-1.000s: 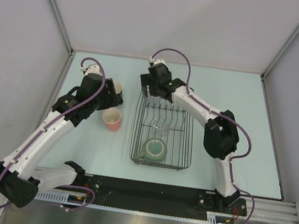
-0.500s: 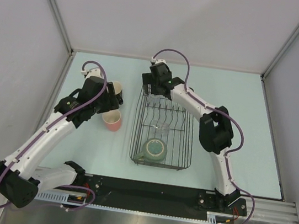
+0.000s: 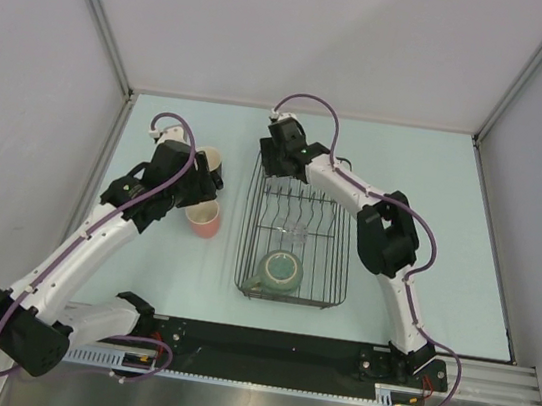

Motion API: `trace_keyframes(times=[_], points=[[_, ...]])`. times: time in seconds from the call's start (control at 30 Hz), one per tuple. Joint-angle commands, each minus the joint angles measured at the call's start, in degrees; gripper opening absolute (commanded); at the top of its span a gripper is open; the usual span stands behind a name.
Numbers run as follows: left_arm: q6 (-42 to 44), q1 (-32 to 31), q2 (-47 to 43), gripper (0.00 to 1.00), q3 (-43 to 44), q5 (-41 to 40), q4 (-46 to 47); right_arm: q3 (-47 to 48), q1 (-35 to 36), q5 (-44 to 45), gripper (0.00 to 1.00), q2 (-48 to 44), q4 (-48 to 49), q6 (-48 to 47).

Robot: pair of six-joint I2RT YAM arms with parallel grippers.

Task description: Unload the cups from the dish rack

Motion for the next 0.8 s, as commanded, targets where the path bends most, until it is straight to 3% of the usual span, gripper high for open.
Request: trace_keyframes(times=[0.0,0.03,0.17,0.43,0.77], points=[[-0.93,-0.45,-0.11,0.71,0.02,0.87,1.96,-0.25,0.11,-0.28,0.62,-0.29,1.10,0.96],[-0.93,-0.45,-0.02,0.71,0.02,0.96,2.05,-0.60,0.20,-0.28,0.57,-0.38,1.01,1.14],[-0.84,-0.45,0.07,0.71,-0.50,1.13,2.49,-2.71,0.28,0.24,0.00,-1.96,1.54,0.96],[-0.84,-0.45,-0.90,0.69,-0.33,0.00,3.63,-2.10,0.37,3.67,0.00,-8.63,-0.83,-0.09],[-0.14,-0.45,-1.07,0.72,1.43,0.95,7.84,-1.92,1.16,7.45,0.00,-24.52,-7.69,-0.36]])
